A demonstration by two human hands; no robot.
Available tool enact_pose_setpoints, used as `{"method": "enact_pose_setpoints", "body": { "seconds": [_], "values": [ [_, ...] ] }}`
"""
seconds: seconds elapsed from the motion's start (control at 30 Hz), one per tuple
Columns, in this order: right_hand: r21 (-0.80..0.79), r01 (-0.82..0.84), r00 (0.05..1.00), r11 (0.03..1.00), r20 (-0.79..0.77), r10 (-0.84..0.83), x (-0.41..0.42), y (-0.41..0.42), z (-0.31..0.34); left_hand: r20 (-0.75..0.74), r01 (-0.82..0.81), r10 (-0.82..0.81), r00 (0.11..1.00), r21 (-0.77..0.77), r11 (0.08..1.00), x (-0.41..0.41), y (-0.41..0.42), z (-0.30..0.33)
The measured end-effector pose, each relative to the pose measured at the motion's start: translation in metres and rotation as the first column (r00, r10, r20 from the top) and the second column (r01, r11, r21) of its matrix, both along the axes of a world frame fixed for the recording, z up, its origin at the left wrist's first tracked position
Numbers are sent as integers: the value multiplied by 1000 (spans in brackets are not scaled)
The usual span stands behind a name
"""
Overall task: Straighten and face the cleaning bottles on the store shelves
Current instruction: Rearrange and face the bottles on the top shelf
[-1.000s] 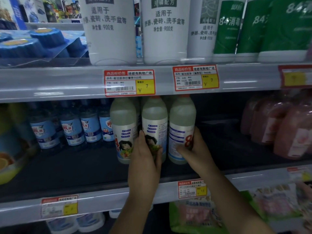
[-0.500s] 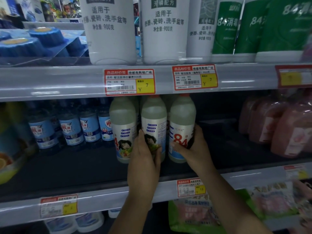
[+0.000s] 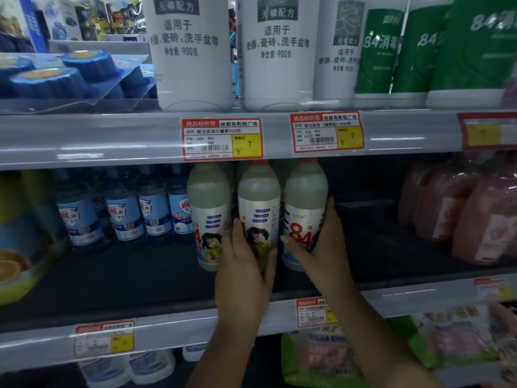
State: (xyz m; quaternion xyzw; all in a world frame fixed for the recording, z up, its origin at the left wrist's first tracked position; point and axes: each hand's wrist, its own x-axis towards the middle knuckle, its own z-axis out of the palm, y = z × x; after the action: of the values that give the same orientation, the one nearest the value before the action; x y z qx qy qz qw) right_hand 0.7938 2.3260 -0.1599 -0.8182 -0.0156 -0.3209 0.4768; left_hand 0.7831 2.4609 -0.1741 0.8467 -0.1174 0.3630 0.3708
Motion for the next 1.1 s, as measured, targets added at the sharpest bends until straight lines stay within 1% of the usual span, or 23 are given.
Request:
{"method": "enact_pose_setpoints", "body": {
  "seconds": [0.07,0.17,0.33,0.47,0.6,0.77,0.9,1.1],
  "values": [
    [-54,61,998,997,36,-59,-6,3,1,-28,36,-36,999,-19,999,0,-1,0],
    [-115,122,989,986,93,-112,-9,4,0,-24,63,-64,998,-33,997,1,-1,-1],
    [-162,117,989,980,106,-101,-7,4,-2,-19,18,-19,1000,-25,1000,3,0,1],
    [-153,108,990,982,107,-92,-6,4,-2,-54,79,-80,995,-19,997,3,-1,0],
    [-144,69,994,987,92,-56,-4,1,-4,-93,6,-8,996,-16,1000,1,-2,1],
    [-91,-3,997,996,72,9,-2,0,-5,-101,42,-39,994,25,999,2,-3,1],
    [-63,-39,998,997,51,42,-2,-1,-2,-129,6,-6,992,-3,1000,1,-5,2],
    [25,-85,994,996,72,83,-1,-3,0,-143,-46,44,989,-7,999,3,-10,2]
  ]
}}
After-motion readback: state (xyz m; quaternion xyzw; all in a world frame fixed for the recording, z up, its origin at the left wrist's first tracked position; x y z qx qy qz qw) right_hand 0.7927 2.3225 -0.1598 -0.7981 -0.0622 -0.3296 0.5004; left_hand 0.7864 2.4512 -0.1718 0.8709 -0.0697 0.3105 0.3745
